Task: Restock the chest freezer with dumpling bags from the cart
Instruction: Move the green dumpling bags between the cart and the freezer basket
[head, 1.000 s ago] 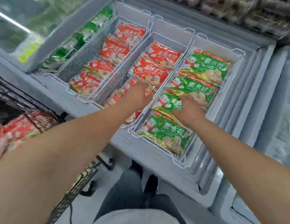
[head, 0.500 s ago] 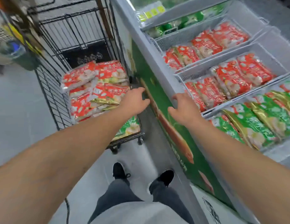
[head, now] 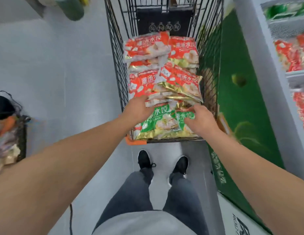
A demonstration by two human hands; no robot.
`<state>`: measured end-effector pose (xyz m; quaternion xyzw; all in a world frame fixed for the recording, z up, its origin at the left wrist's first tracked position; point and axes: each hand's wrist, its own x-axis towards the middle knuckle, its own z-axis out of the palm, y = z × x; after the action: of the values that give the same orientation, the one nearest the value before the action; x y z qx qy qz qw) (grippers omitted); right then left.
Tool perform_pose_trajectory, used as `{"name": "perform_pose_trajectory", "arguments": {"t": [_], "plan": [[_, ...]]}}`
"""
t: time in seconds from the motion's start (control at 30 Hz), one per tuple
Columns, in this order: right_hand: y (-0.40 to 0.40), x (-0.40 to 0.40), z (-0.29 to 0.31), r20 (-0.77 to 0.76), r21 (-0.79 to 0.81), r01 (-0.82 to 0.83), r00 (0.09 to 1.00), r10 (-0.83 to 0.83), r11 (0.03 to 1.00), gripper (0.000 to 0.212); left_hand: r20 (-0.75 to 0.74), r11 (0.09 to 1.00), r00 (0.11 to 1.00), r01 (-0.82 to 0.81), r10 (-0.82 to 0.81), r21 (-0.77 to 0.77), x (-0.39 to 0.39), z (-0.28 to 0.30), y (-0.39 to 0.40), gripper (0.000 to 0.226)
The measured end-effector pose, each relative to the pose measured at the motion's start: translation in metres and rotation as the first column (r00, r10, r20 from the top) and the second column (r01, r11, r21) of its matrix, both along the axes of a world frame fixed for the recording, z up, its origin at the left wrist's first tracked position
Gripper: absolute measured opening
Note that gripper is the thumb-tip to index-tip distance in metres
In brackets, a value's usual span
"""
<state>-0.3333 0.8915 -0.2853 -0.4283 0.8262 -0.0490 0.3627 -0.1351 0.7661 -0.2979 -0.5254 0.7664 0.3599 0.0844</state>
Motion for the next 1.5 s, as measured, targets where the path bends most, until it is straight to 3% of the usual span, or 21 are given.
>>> {"name": "perform_pose_trajectory", "arguments": {"t": [0.5, 0.63, 0.77, 0.83, 1.0, 1.17, 1.23, 1.37, 1.43, 1.5], "plan": [[-0.044, 0.005, -0.118, 0.148, 0.279, 0.052, 0.984, -0.096, 0.959, 0.058, 0.074, 0.962, 0.984, -0.175, 0.163, 0.209, 0.005, -0.1, -0.001, 0.059], [-0.058, 0.005, -0.144, 0.191, 0.336, 0.231, 0.933, -0.306, 0.913, 0.055, 0.085, 0.944, 0.973, -0.228, 0.214, 0.238, 0.001, -0.118, -0.004, 0.059], [-0.067, 0.008, -0.167, 0.208, 0.326, 0.509, 0.783, -0.586, 0.797, 0.028, 0.105, 0.925, 0.961, -0.277, 0.258, 0.26, -0.001, -0.133, -0.009, 0.06], [-0.067, 0.006, -0.173, 0.205, 0.305, 0.564, 0.748, -0.631, 0.768, 0.021, 0.106, 0.922, 0.957, -0.288, 0.269, 0.26, -0.002, -0.136, -0.01, 0.059], [-0.053, -0.013, -0.174, 0.03, 0.29, 0.485, 0.857, -0.515, 0.825, 0.018, 0.112, 0.898, 0.941, -0.338, 0.319, 0.281, -0.003, -0.14, -0.009, 0.054], [-0.039, -0.03, -0.171, -0.153, 0.325, 0.541, 0.839, -0.522, 0.775, 0.031, 0.15, 0.866, 0.914, -0.405, 0.377, 0.293, -0.001, -0.151, -0.006, 0.04], [-0.039, -0.032, -0.176, -0.145, 0.353, 0.589, 0.802, -0.579, 0.727, 0.033, 0.195, 0.83, 0.89, -0.455, 0.412, 0.324, -0.002, -0.162, -0.003, 0.036], [-0.039, -0.044, -0.196, 0.031, 0.392, 0.678, 0.666, -0.745, 0.622, 0.026, 0.252, 0.69, 0.797, -0.601, 0.548, 0.403, -0.007, -0.18, 0.001, 0.028], [-0.04, -0.044, -0.195, 0.098, 0.383, 0.716, 0.598, -0.796, 0.584, 0.019, 0.28, 0.571, 0.708, -0.695, 0.648, 0.437, -0.01, -0.186, 0.001, 0.025], [-0.041, -0.042, -0.19, 0.122, 0.351, 0.736, 0.577, -0.808, 0.579, 0.009, 0.298, 0.393, 0.574, -0.778, 0.763, 0.49, -0.01, -0.192, -0.001, 0.023]]}}
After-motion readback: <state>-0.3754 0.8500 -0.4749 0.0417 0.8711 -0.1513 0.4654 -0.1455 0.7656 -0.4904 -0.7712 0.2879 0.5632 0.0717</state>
